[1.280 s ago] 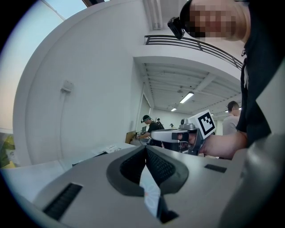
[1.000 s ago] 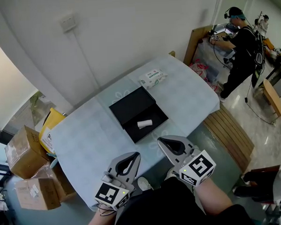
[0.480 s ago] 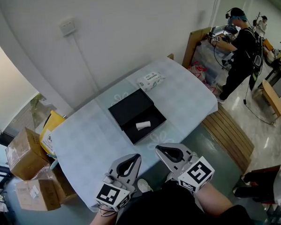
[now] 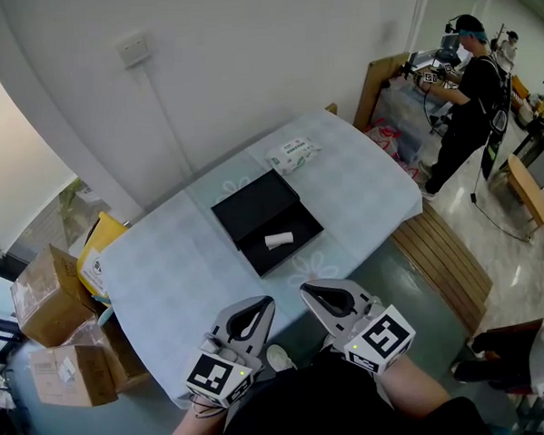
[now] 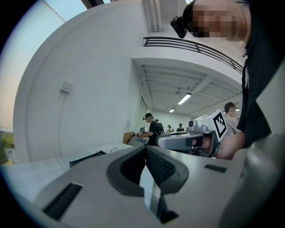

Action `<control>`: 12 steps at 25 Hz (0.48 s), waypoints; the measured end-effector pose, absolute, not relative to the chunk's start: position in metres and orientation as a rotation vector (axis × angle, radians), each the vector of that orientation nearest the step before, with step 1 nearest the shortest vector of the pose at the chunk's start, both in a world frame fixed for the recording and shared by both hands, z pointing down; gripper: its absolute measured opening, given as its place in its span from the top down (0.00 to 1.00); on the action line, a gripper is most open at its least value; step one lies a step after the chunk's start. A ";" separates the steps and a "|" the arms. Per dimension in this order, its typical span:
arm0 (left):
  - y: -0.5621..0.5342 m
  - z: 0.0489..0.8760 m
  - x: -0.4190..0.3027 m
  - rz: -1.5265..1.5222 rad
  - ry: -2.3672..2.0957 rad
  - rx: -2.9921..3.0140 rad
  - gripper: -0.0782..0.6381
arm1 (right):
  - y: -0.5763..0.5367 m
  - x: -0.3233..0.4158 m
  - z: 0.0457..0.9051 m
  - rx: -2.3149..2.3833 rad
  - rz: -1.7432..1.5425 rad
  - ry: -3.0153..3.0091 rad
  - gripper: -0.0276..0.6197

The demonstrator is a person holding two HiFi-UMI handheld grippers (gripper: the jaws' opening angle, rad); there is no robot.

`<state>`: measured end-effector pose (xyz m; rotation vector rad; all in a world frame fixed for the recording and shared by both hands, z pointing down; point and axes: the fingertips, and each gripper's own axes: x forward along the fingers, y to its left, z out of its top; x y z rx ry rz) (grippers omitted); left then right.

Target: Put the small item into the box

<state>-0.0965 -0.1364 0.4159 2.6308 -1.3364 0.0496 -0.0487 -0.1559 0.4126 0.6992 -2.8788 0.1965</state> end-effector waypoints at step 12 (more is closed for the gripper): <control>-0.131 0.416 -0.101 0.031 -1.310 2.617 0.88 | -0.151 -0.055 0.406 0.709 0.203 -2.893 0.94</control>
